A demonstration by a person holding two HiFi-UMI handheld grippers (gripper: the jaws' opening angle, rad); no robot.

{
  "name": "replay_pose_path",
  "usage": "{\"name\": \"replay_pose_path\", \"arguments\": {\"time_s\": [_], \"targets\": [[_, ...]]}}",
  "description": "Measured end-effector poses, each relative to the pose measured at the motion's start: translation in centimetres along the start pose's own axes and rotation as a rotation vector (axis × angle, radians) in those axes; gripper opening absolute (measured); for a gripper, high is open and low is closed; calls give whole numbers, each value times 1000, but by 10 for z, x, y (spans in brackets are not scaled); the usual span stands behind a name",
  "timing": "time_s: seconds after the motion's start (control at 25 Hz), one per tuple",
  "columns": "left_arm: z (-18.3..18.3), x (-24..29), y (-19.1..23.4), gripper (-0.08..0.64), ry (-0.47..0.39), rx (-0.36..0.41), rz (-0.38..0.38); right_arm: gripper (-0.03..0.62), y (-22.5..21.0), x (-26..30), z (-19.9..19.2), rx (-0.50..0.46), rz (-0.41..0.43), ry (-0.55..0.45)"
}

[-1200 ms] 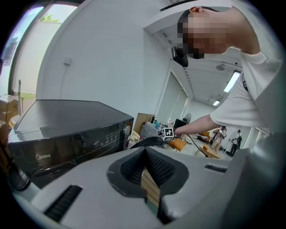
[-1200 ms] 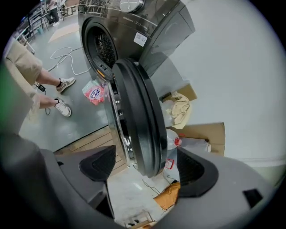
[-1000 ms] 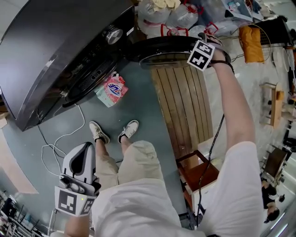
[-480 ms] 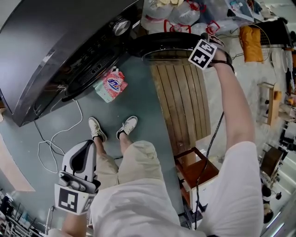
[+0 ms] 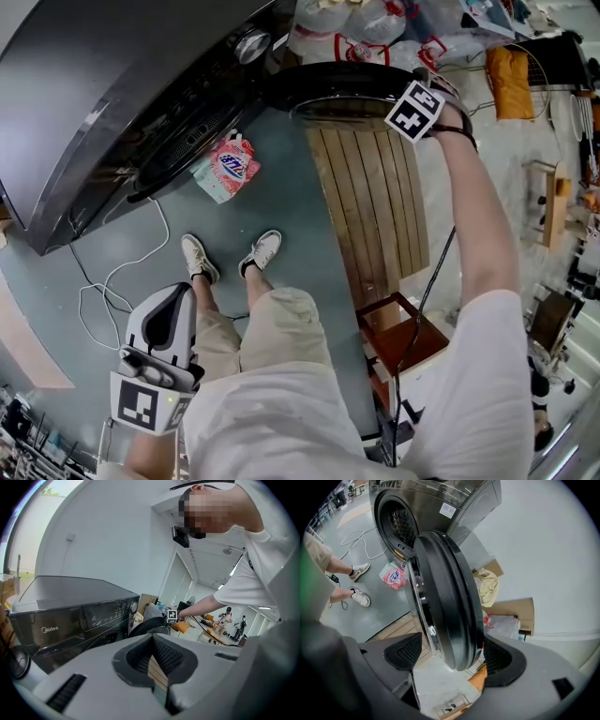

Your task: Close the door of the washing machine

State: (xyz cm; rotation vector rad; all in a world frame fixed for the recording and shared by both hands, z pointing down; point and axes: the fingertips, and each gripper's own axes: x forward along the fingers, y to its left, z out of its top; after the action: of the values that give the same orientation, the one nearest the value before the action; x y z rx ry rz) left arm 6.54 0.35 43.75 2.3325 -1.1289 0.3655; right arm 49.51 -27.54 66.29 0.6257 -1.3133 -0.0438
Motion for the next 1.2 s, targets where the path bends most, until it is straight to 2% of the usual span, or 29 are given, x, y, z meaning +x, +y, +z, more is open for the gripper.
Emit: {"name": "replay_pose_path", "arguments": {"time_s": [0.24, 0.64, 1.04, 1.12, 1.2], "targets": [[2, 1, 6, 4, -7, 2, -12, 387, 4, -5, 3, 93, -7, -32], [7, -7, 18, 5, 4, 16, -46, 385, 24, -17, -1, 151, -10, -31], [-3, -24, 23, 5, -2, 22, -96, 383, 71, -39, -8, 248, -20, -57], [-4, -28, 24, 5, -9, 24, -103, 365, 79, -45, -9, 259, -30, -60], [-4, -31, 26, 5, -24, 22, -108, 297, 86, -52, -11, 281, -39, -68]]}}
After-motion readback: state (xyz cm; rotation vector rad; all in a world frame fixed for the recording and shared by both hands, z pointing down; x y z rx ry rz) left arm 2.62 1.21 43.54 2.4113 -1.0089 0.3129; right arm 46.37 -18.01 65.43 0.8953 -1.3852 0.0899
